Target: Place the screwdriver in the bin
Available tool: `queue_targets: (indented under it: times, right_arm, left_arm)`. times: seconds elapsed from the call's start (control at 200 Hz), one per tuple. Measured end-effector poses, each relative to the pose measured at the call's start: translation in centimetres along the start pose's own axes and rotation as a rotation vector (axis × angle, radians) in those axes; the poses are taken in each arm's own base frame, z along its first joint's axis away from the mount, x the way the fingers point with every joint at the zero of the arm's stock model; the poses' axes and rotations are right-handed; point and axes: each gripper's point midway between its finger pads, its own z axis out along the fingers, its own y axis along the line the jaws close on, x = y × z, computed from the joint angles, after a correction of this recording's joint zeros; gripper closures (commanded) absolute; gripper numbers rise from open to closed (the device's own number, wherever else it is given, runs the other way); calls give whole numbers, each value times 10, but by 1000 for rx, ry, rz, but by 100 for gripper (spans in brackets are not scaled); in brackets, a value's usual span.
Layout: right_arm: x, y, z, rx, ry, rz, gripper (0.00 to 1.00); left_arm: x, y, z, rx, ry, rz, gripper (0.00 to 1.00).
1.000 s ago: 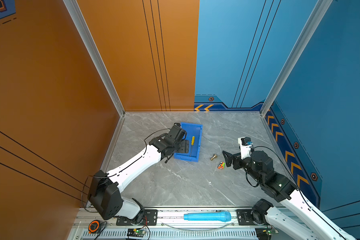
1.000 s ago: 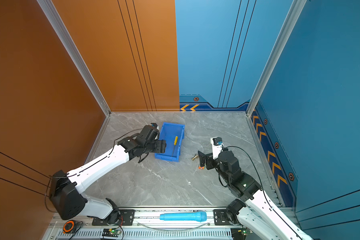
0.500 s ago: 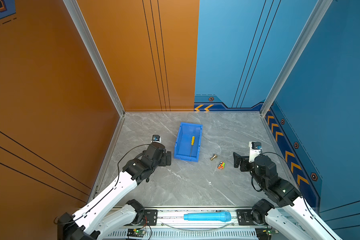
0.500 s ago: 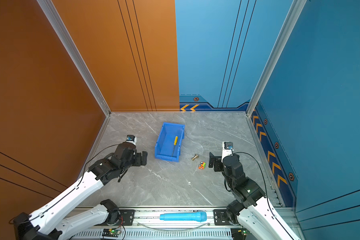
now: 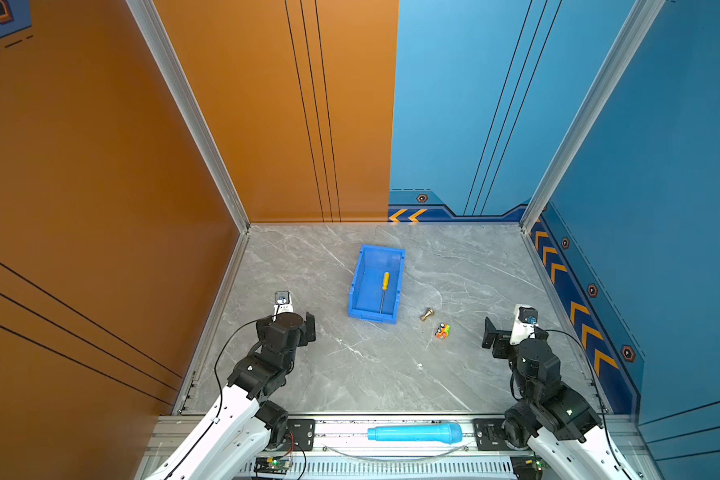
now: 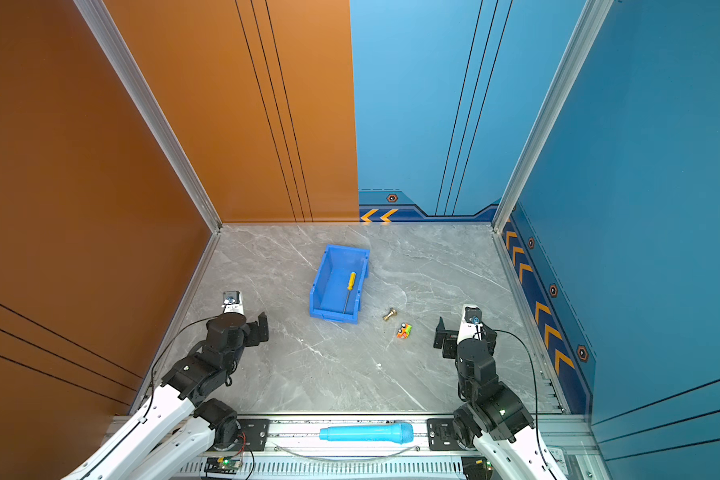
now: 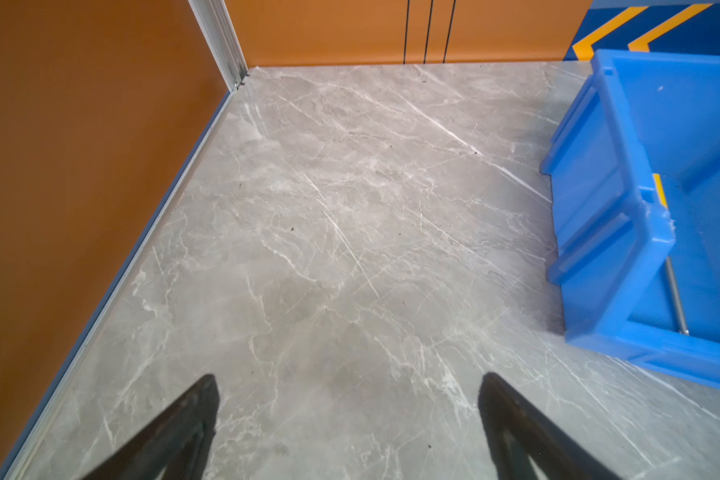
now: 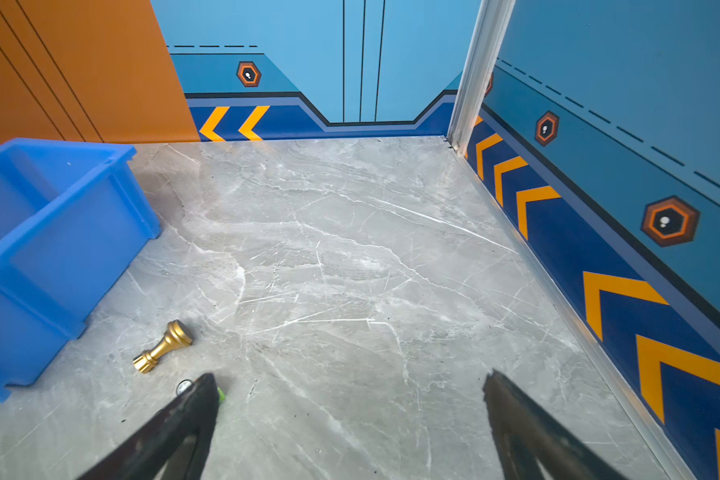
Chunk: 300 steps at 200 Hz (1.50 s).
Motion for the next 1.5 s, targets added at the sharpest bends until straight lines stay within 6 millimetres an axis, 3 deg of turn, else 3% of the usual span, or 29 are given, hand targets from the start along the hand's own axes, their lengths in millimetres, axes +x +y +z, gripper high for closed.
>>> queue_targets:
  times: [0.335,0.516,0.881,1.166,1.502]
  right_arm:
    - [38,-23,36,125,100,-13,0]
    - [56,-31,52,149,149,-1,0]
    - [45,-31,83,129,106,12,0]
    - [55,-30,105,129,159,-2,0]
    - [34,-29,114,140,80,39,0]
  left_arm:
    - [7,6,18,-39,-60,89,2]
    - [23,11,31,-69,-46,144,2]
    - [46,15,71,-101,17,137,2]
    - [25,10,96,-78,-38,89,2]
    - [9,10,112,-68,-84,55,2]
